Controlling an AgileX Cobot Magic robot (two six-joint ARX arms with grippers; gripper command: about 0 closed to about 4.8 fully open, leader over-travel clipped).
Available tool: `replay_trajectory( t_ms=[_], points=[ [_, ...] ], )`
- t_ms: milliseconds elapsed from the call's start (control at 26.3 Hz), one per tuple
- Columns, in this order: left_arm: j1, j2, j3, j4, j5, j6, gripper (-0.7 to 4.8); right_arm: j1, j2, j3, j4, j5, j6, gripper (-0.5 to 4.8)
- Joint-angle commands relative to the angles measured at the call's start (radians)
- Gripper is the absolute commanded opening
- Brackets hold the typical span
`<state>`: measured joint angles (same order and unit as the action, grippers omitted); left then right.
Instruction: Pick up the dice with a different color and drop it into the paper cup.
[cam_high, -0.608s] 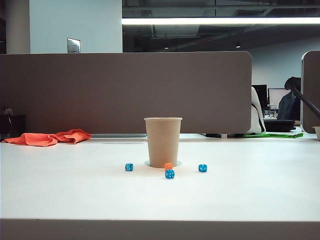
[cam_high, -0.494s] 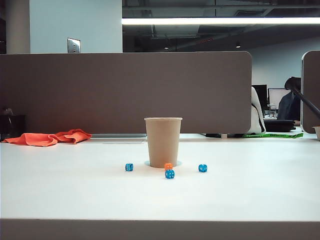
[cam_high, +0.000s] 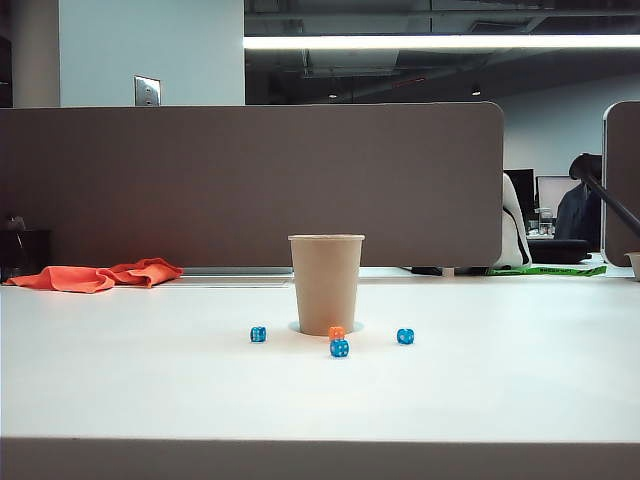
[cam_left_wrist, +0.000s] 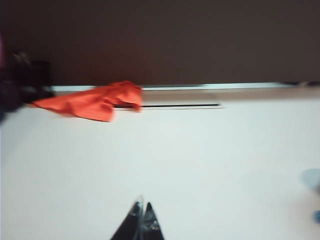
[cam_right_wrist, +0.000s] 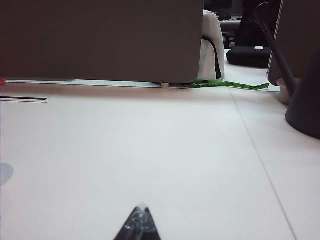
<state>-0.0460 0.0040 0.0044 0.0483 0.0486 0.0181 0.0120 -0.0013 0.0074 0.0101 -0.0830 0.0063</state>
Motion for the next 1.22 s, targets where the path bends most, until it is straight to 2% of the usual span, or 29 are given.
replay_trajectory(
  t_ms=[38, 152, 266, 570, 646, 723, 837, 1027, 1217],
  points=[
    [0.001, 0.001, 0.003, 0.014, 0.111, -0.179, -0.06, 0.000, -0.001, 0.003, 0.016, -0.010, -0.003, -0.02],
    [0.001, 0.001, 0.004, 0.013, 0.220, -0.175, -0.06, 0.001, 0.000, 0.006, 0.015, -0.032, -0.003, -0.01],
    [-0.003, 0.001, 0.008, 0.013, 0.280, -0.175, -0.06, 0.001, 0.004, 0.023, -0.010, -0.031, -0.003, -0.01],
    [-0.112, 0.007, 0.064, -0.098, 0.254, -0.029, -0.06, 0.001, 0.108, 0.184, -0.181, -0.031, -0.038, -0.01],
    [-0.136, 0.007, 0.070, -0.117, 0.237, -0.002, -0.06, 0.002, 0.173, 0.231, -0.215, -0.032, -0.038, -0.02],
    [-0.192, 0.007, 0.070, -0.122, 0.178, 0.017, -0.06, 0.007, 0.319, 0.316, -0.223, -0.052, -0.038, -0.02],
    [-0.242, 0.011, 0.070, -0.122, 0.127, 0.039, -0.06, 0.057, 0.480, 0.408, -0.222, -0.050, -0.039, -0.02],
    [-0.261, 0.053, 0.070, -0.109, 0.132, 0.064, -0.06, 0.201, 0.705, 0.521, -0.211, -0.033, -0.043, -0.02],
    [-0.261, 0.089, 0.070, -0.041, 0.180, 0.065, -0.06, 0.406, 0.905, 0.606, -0.139, 0.129, -0.043, -0.01]
  ],
)
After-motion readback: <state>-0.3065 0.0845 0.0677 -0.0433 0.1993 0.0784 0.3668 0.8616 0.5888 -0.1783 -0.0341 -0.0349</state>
